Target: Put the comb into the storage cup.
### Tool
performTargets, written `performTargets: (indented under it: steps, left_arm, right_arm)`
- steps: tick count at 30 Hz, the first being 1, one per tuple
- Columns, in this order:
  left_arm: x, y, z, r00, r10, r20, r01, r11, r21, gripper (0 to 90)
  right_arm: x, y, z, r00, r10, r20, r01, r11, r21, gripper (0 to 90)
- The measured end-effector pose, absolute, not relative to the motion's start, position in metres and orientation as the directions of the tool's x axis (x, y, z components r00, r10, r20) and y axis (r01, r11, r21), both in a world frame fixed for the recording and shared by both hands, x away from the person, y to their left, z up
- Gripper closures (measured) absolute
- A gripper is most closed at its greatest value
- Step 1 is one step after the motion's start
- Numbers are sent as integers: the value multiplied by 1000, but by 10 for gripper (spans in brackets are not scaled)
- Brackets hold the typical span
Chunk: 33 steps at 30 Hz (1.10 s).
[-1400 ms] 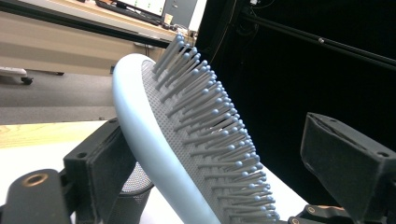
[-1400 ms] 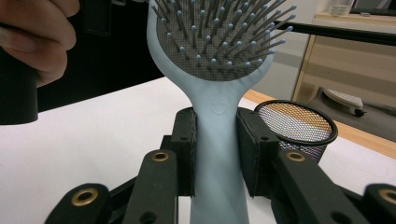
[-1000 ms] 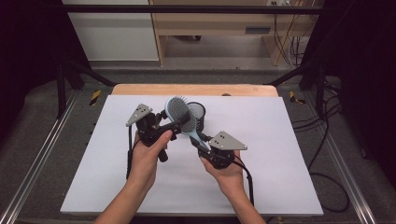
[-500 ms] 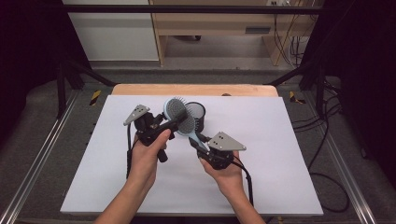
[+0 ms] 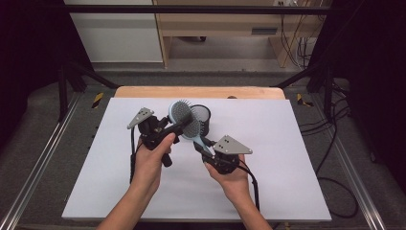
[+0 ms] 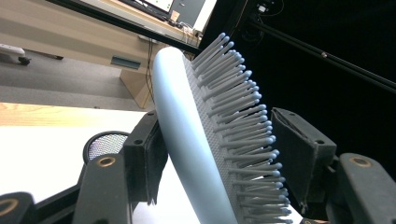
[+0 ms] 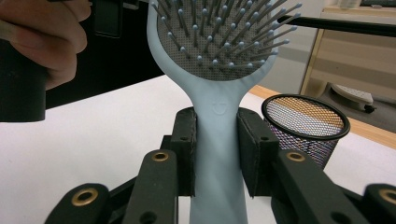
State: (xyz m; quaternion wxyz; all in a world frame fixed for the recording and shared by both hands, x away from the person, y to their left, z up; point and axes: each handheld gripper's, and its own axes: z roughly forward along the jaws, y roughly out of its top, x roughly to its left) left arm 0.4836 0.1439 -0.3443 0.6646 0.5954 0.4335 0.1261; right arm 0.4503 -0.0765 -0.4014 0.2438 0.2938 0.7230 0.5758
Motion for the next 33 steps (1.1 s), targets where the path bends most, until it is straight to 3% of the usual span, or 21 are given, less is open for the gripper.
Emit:
performTargets:
  steps: [33]
  left_arm:
    - [487, 146, -350, 603, 630, -490, 389, 305, 869, 453]
  right_arm:
    - [453, -76, -407, -721, 692, 14, 173, 160, 972, 695]
